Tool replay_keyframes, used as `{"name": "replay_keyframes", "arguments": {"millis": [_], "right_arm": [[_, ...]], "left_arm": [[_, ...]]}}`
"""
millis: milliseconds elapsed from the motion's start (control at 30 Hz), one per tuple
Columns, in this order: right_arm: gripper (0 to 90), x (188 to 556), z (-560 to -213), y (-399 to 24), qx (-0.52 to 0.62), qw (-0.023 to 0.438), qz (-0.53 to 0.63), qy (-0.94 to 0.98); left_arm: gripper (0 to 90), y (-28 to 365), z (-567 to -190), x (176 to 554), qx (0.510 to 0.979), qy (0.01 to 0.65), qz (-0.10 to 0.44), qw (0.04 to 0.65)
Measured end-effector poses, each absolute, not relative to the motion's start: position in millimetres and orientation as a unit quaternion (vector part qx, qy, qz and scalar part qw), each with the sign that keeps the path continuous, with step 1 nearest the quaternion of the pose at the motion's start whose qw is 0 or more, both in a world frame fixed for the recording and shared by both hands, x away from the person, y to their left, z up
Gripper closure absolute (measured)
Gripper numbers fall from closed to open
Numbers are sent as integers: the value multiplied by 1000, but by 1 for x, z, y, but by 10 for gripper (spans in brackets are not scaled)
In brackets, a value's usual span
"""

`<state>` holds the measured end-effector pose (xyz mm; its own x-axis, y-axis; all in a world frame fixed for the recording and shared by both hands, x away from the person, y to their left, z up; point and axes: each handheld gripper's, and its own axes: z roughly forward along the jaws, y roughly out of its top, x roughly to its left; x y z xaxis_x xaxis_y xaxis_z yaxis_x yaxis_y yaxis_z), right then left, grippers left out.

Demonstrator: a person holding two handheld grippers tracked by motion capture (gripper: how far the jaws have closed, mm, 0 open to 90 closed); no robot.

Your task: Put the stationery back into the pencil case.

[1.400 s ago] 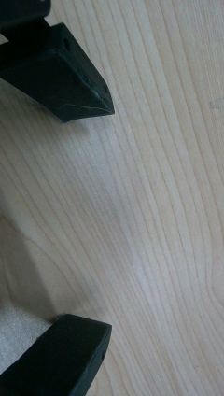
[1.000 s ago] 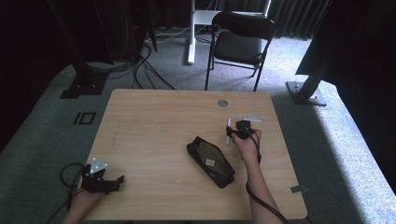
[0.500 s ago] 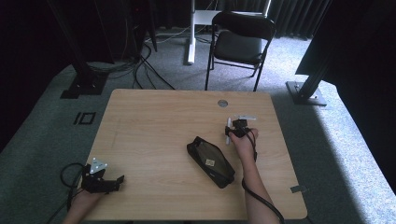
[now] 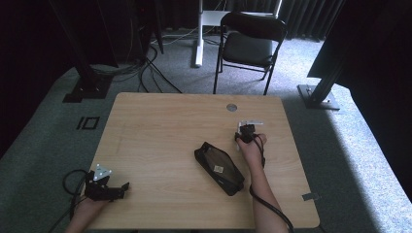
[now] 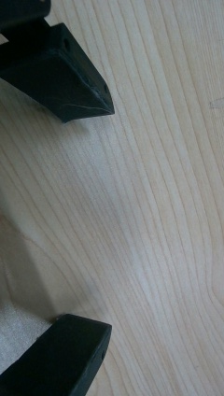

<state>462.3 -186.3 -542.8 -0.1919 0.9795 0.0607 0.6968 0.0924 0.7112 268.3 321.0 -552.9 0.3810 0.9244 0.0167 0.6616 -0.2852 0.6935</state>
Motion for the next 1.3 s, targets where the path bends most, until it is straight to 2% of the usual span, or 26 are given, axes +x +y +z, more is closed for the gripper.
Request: {"name": "replay_keyframes", "arguments": {"millis": [200, 333, 467, 600, 1300], "right_arm": [[780, 461, -542, -188, 593, 236, 301, 708], [785, 461, -542, -188, 593, 236, 297, 710], [786, 460, -540, -194, 604, 207, 310, 705], [787, 456, -537, -203, 609, 197, 320, 699], [787, 423, -494, -219, 578, 189, 372, 702]], "left_arm": [[6, 321, -553, 268, 772, 513, 215, 306], [6, 321, -553, 268, 772, 513, 215, 306], [6, 321, -553, 268, 772, 513, 214, 307], [6, 321, -553, 268, 772, 513, 214, 307], [6, 321, -553, 268, 772, 513, 215, 306]]}}
